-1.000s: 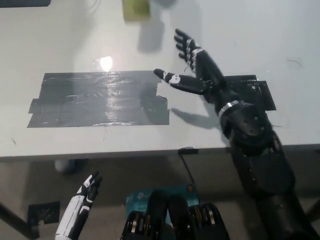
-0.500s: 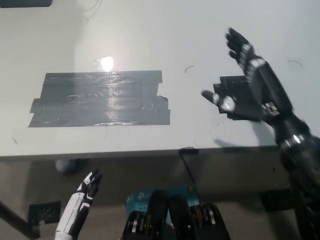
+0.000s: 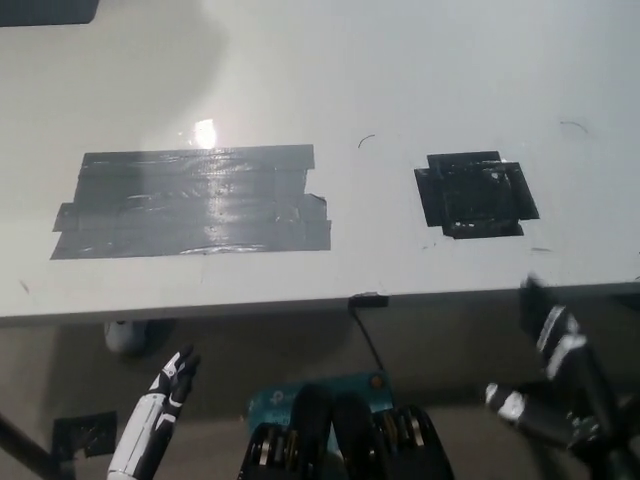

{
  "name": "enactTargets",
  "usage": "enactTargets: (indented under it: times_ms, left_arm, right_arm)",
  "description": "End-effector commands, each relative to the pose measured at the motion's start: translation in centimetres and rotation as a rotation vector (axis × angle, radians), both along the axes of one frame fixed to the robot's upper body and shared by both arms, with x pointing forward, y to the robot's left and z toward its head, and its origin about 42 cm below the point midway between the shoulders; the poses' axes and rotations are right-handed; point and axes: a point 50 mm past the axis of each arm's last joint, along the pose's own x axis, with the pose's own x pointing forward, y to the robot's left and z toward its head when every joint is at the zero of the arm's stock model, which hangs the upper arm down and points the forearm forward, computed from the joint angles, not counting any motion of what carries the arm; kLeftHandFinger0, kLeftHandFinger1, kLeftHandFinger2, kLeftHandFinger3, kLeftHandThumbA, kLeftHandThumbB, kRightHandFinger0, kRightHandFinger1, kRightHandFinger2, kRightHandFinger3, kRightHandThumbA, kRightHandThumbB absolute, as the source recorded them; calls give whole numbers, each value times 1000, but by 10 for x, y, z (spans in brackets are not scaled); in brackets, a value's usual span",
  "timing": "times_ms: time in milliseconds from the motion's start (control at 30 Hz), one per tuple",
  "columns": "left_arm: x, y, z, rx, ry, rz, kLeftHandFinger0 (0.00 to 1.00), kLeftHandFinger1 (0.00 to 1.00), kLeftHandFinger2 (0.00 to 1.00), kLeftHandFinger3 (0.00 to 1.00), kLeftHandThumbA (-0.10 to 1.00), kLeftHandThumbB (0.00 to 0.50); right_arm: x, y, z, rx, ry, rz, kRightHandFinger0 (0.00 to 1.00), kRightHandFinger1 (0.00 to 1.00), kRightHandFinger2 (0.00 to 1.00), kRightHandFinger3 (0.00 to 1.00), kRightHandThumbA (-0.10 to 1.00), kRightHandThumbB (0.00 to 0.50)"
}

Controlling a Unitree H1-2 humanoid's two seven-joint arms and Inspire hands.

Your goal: A spray bottle is kept on the black marked spot on the table infront of the robot and the robot extends its right arm to pick it up and hands it to a person

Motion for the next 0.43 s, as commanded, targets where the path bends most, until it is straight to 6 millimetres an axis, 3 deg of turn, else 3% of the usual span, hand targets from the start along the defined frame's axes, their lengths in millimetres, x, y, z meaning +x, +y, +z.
enactTargets:
  times_ms: [0, 100, 233, 400]
  left_arm:
    - [-2, 2, 5, -8, -51, 17, 1000, 1000, 1000, 1000, 1000, 253]
    - [-2, 2, 5, -11, -47, 22, 1000, 1000, 1000, 1000, 1000, 247]
    - [-6, 3, 3, -7, -45, 22, 1000, 1000, 1000, 1000, 1000, 269]
    - [-9, 4, 2, -10, -41, 26, 1000, 1000, 1000, 1000, 1000, 241]
  right_arm:
    - [13, 4, -22, 34, -62, -33, 1000, 1000, 1000, 1000, 866, 303]
    - [16, 3, -33, 0, -35, -47, 1000, 1000, 1000, 1000, 883, 317]
    - [14, 5, -44, -22, 1, -17, 1000, 1000, 1000, 1000, 863, 278]
    - [10, 8, -50, -70, 30, -1, 1000, 1000, 1000, 1000, 869, 294]
